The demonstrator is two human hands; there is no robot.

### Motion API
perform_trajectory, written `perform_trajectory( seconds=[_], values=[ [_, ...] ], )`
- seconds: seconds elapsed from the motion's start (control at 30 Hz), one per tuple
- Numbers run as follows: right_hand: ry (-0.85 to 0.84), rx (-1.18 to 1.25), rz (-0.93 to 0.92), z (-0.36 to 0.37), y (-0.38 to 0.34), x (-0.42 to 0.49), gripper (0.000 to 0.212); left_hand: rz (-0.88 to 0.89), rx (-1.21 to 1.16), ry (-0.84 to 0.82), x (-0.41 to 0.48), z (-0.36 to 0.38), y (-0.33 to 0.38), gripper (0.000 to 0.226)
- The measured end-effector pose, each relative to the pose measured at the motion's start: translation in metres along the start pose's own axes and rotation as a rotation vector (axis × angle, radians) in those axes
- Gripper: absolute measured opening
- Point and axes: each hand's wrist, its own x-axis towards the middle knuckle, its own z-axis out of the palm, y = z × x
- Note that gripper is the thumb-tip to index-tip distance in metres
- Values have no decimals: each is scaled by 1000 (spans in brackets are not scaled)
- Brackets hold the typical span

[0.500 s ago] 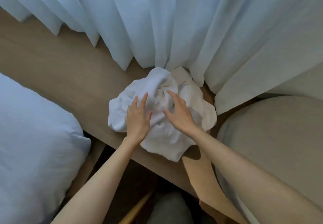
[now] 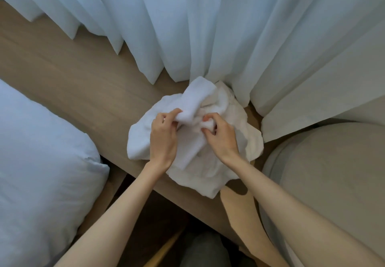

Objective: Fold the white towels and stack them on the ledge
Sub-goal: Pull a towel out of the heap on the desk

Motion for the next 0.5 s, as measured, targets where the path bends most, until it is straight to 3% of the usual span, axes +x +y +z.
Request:
perform_trajectory(
  seconds=[0.2,0.37,0.5],
  values=[
    [46,69,-65,-69,-48,-40,5,194,-119,87,-11,-52,88,27],
    [261,231,-56,-144,-104,-61,10,254,-266,35,-35,-83,159,24],
    [258,380,-151,-203,-149,-87,52,336,-396,48,-46,-102,213,25]
  ],
)
